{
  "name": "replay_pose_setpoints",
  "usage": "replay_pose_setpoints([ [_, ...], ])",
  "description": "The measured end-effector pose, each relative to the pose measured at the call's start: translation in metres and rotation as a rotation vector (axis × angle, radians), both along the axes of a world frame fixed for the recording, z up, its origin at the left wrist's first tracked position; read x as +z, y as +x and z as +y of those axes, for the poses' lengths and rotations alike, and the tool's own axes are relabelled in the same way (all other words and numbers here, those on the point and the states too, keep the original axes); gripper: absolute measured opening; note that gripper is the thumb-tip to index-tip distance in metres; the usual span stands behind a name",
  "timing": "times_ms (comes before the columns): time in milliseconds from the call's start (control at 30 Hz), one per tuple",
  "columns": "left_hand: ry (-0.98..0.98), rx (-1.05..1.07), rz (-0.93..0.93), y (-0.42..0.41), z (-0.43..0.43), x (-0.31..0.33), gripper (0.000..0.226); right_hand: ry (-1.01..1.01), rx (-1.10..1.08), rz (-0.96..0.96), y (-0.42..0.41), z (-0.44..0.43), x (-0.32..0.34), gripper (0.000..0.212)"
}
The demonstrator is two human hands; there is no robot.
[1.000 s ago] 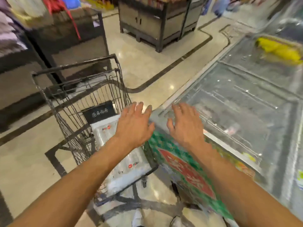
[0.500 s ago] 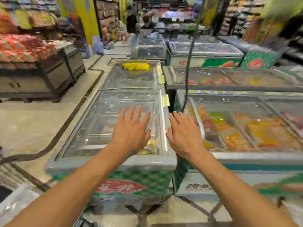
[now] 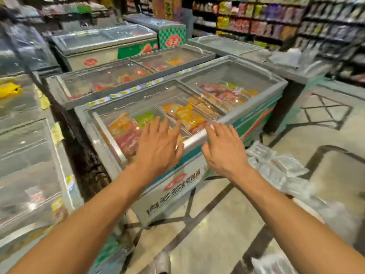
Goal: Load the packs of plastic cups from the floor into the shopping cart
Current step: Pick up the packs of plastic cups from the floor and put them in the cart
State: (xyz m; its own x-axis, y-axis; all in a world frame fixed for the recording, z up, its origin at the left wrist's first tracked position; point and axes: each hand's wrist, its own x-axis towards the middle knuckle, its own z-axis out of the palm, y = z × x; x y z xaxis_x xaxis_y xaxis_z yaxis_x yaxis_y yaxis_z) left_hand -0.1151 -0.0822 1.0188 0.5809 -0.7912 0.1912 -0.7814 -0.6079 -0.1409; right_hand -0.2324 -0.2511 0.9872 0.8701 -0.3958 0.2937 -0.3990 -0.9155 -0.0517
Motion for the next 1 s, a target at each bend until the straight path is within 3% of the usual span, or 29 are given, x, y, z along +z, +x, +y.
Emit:
replay_pose_setpoints([
  [133, 0.024, -0.150, 0.044, 0.003, -0.106, -0.018, 0.078, 0.045, -0.169, 0.034, -0.027, -0.089, -0.017, 0.075],
  [600, 0.041, -0.532, 0.101, 0.049, -0.448, -0.057, 0.071, 0.176, -0.700, -0.039, -0.074, -0.376, -0.048, 0.051],
  [1000, 0.114, -0.622, 0.263, 0.022, -0.743, -0.154, 0.066, 0.369, -0.905, -0.040, -0.130, -0.626, -0.150, 0.048],
])
